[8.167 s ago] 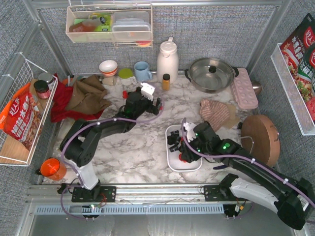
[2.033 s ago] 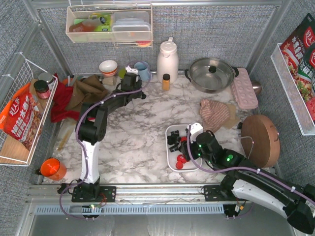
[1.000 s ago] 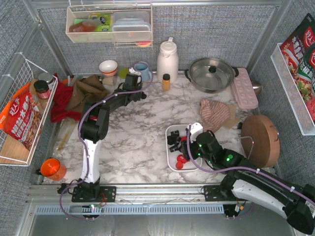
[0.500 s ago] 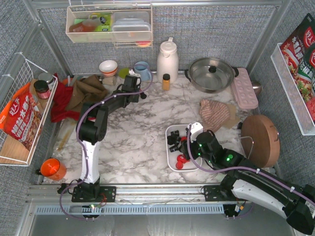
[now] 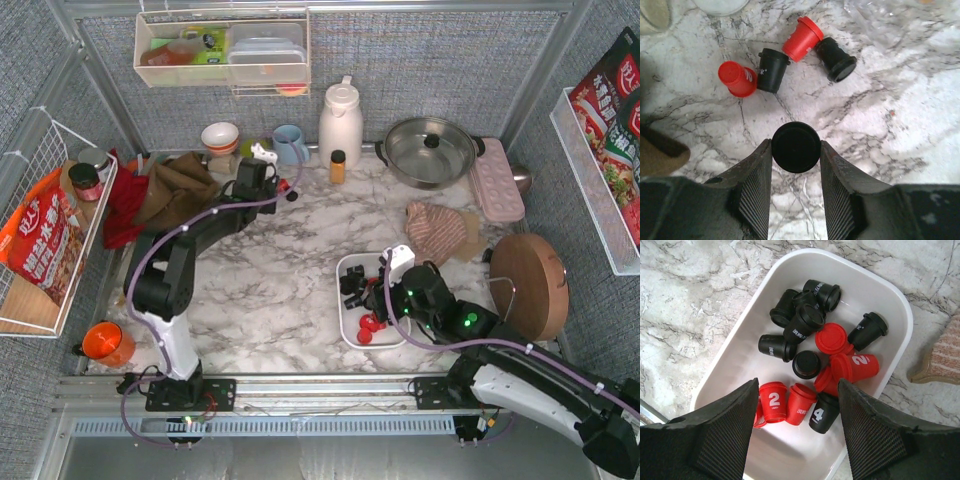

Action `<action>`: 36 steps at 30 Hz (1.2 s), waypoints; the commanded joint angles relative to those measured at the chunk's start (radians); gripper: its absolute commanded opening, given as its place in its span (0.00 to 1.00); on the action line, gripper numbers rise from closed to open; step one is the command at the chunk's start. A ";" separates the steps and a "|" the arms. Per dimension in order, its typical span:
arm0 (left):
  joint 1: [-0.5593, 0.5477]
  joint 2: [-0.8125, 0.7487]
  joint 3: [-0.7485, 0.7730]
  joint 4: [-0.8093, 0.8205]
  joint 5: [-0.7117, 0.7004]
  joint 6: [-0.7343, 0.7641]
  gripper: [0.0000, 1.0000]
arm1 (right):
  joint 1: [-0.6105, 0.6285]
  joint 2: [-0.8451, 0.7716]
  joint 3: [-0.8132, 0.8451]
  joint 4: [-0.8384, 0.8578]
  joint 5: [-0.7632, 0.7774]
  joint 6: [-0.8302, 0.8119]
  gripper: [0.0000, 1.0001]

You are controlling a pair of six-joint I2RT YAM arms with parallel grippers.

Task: Mix the coffee capsules in the storage basket

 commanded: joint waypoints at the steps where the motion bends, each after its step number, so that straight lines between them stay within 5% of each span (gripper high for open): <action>1: 0.000 -0.124 -0.112 0.129 0.081 0.007 0.38 | 0.000 0.003 0.031 -0.026 -0.012 0.008 0.69; 11: -0.031 -0.427 -0.453 0.410 0.435 0.076 0.34 | 0.000 0.023 0.100 -0.030 -0.034 0.021 0.69; 21: -0.224 -0.618 -0.815 0.901 0.748 0.422 0.34 | 0.000 0.104 0.224 0.034 -0.041 0.071 0.71; 27: -0.347 -0.627 -0.847 0.927 0.754 0.503 0.34 | 0.000 0.166 0.281 0.099 -0.076 0.133 0.72; 33: -0.410 -0.633 -0.852 0.920 0.739 0.523 0.34 | 0.000 0.191 0.271 0.147 -0.088 0.211 0.93; 36: -0.428 -0.635 -0.851 0.918 0.740 0.528 0.33 | 0.000 0.190 0.256 0.170 -0.085 0.234 0.95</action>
